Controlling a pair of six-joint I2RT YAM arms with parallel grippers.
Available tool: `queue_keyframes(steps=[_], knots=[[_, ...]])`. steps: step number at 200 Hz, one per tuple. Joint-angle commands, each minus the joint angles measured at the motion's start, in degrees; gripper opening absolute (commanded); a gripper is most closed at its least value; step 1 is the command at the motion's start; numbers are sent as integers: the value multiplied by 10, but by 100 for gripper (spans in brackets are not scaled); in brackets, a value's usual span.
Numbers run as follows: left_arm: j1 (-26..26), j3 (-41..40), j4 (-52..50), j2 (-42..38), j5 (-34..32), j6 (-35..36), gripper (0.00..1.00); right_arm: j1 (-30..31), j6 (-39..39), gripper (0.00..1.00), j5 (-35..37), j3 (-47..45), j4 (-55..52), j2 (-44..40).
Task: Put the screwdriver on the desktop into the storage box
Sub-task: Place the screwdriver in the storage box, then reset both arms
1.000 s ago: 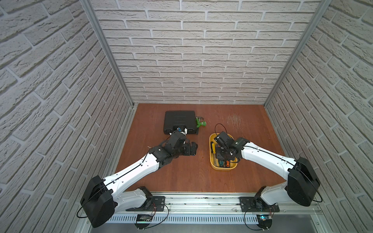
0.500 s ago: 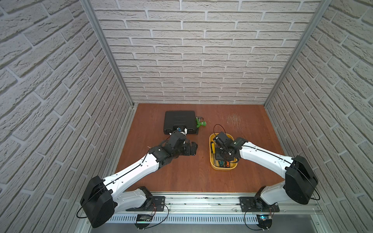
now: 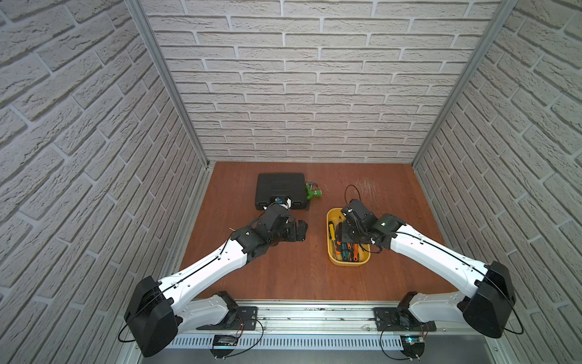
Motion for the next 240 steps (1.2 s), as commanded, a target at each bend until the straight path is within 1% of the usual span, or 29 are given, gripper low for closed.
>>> queue_keyframes(steps=[1,25,47,52,63,77,84,90,96,101,117,120,126,129,139,151,158,166,176,199,215,230,240], knots=[[-4,10,-3,-26,-24,18,98,4,-17,63,50,11,20,-58],[-3,12,-13,-44,-35,29,98,5,-16,63,82,-15,62,-133],[-2,19,-31,-68,-54,43,98,5,-9,66,120,-75,148,-213],[-2,20,-37,-74,-61,46,98,4,-11,68,124,-91,171,-230],[-1,20,-46,-93,-82,54,98,3,-5,78,142,-126,217,-265],[2,18,-58,-116,-115,61,98,3,3,81,175,-168,266,-304],[3,13,-61,-128,-135,62,98,3,24,82,193,-190,280,-320],[4,9,-63,-137,-152,64,98,3,43,87,213,-216,301,-335],[6,3,-63,-146,-165,67,98,1,46,88,231,-243,331,-351],[7,0,-63,-153,-191,69,98,2,44,90,244,-260,344,-365],[13,-12,-63,-173,-234,85,98,-1,-1,92,268,-296,376,-396],[14,-13,-66,-176,-245,86,98,-2,-9,93,271,-297,374,-398],[16,-15,-73,-181,-267,85,98,-3,-26,99,279,-292,359,-392],[17,-15,-76,-183,-278,86,98,-4,-30,100,284,-286,347,-386],[23,-22,-79,-189,-313,83,98,-7,-47,100,296,-255,291,-356],[29,-38,-75,-195,-361,63,98,-8,-89,100,297,-221,247,-312],[33,-50,-65,-200,-385,60,98,-8,-99,100,303,-199,219,-290],[39,-64,-51,-205,-403,64,98,-9,-106,99,313,-183,203,-273],[50,-81,-32,-213,-420,65,98,-10,-124,99,312,-180,214,-265],[84,-126,22,-226,-449,87,98,-21,-147,99,297,-192,256,-270],[122,-145,66,-231,-458,109,98,-35,-147,99,287,-194,268,-263],[168,-163,127,-229,-435,158,98,-47,-145,99,285,-183,269,-247],[205,-166,145,-224,-401,174,98,-51,-145,99,287,-175,269,-236]])
